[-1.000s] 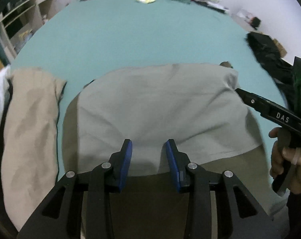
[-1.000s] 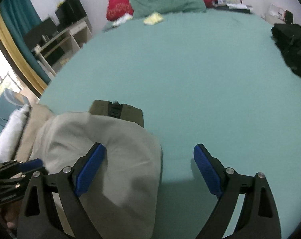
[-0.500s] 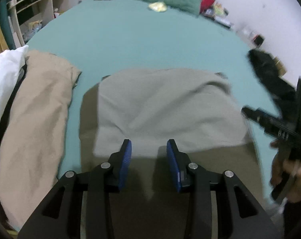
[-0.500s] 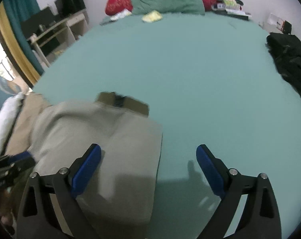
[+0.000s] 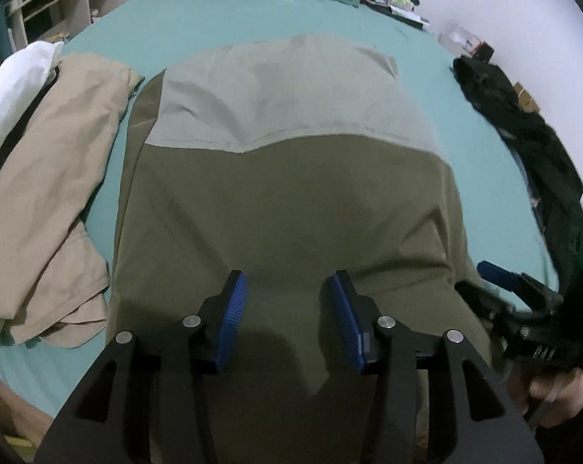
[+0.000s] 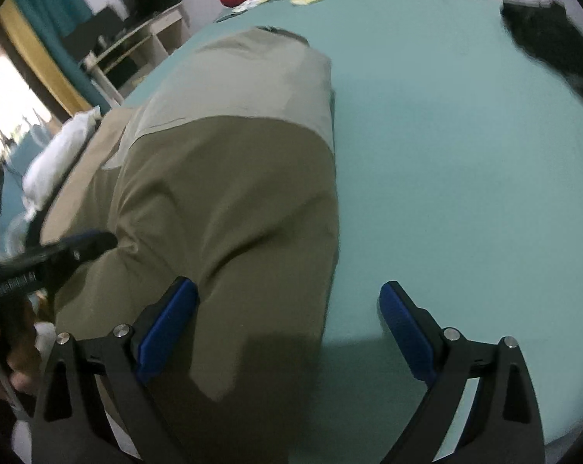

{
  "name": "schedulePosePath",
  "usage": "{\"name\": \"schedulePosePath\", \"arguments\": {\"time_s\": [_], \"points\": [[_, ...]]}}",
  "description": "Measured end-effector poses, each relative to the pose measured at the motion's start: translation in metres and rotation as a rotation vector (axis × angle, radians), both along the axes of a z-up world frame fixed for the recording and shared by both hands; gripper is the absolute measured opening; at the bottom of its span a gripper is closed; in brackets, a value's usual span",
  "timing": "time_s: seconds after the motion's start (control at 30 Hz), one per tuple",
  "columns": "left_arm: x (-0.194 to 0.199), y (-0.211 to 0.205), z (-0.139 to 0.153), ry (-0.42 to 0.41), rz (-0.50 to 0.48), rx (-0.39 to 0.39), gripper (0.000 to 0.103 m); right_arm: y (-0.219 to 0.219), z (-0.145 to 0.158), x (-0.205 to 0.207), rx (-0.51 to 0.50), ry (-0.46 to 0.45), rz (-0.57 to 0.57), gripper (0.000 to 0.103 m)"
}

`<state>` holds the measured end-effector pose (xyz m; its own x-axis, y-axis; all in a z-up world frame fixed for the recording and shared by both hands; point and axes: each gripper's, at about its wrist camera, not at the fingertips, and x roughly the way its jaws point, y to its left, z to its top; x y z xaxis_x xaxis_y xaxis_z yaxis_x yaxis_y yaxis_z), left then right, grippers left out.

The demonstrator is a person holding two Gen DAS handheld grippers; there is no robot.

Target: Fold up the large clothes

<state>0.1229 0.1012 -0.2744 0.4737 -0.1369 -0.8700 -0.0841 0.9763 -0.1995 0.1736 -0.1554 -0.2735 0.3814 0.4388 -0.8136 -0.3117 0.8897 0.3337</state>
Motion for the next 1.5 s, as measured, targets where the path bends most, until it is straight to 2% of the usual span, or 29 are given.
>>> {"name": "schedulePosePath", "arguments": {"time_s": [0.1,0.23,0.27,0.33,0.37,0.4,0.43,0.5,0.6,0.73,0.83,0.97,1.07,1.17,1.23,1.3,1.4,1.5], "points": [[-0.007,0.003,0.003,0.004,0.017,-0.010,0.049,-0.007,-0.011,0.007,0.116,0.053,-0.021,0.097],[-0.013,0.001,0.002,-0.004,0.042,-0.022,0.049,-0.009,-0.017,0.005,0.219,0.096,-0.049,0.096],[-0.015,0.001,0.001,-0.005,0.048,-0.026,0.049,-0.009,-0.018,0.000,0.255,0.111,-0.039,0.090],[-0.016,0.000,-0.001,-0.004,0.050,-0.027,0.049,-0.008,-0.021,-0.006,0.347,0.157,-0.045,0.064],[-0.015,-0.003,-0.001,-0.005,0.047,-0.028,0.049,-0.010,-0.019,-0.008,0.350,0.150,-0.049,0.056],[-0.016,-0.006,-0.002,0.000,0.040,-0.031,0.049,-0.010,-0.016,-0.011,0.336,0.137,-0.044,0.040],[-0.017,-0.011,-0.002,0.005,0.029,-0.032,0.049,-0.011,-0.013,-0.012,0.324,0.129,-0.040,0.033],[-0.017,-0.019,0.000,0.003,0.012,-0.021,0.049,-0.005,-0.003,-0.012,0.253,0.107,-0.018,0.026],[-0.019,-0.029,0.005,0.018,-0.005,-0.029,0.049,0.001,0.013,-0.021,0.150,0.064,0.006,0.024],[-0.031,-0.044,0.007,0.046,-0.083,-0.116,0.049,-0.020,0.027,-0.034,0.080,0.031,0.012,0.023],[-0.044,-0.059,0.013,0.029,-0.118,-0.134,0.049,-0.048,0.033,-0.046,0.040,0.014,0.006,0.023],[-0.053,-0.058,0.024,-0.022,-0.088,-0.185,0.052,-0.080,0.035,-0.060,-0.029,0.002,-0.009,0.023],[-0.048,-0.044,0.028,-0.051,-0.018,-0.174,0.057,-0.091,0.030,-0.061,-0.020,0.019,-0.011,0.027],[-0.043,-0.026,0.027,-0.067,0.060,-0.160,0.062,-0.087,0.031,-0.056,-0.027,0.031,-0.005,0.038],[-0.038,-0.009,0.025,-0.075,0.117,-0.156,0.068,-0.086,0.032,-0.051,-0.032,0.048,-0.003,0.053],[-0.030,0.007,0.021,-0.071,0.157,-0.148,0.070,-0.096,0.036,-0.048,-0.038,0.040,-0.011,0.061],[-0.021,0.024,0.012,-0.056,0.172,-0.149,0.071,-0.109,0.052,-0.038,-0.025,-0.012,-0.031,0.069],[-0.015,0.037,0.002,-0.054,0.174,-0.188,0.075,-0.111,0.064,-0.021,-0.001,-0.047,-0.038,0.075]]}}
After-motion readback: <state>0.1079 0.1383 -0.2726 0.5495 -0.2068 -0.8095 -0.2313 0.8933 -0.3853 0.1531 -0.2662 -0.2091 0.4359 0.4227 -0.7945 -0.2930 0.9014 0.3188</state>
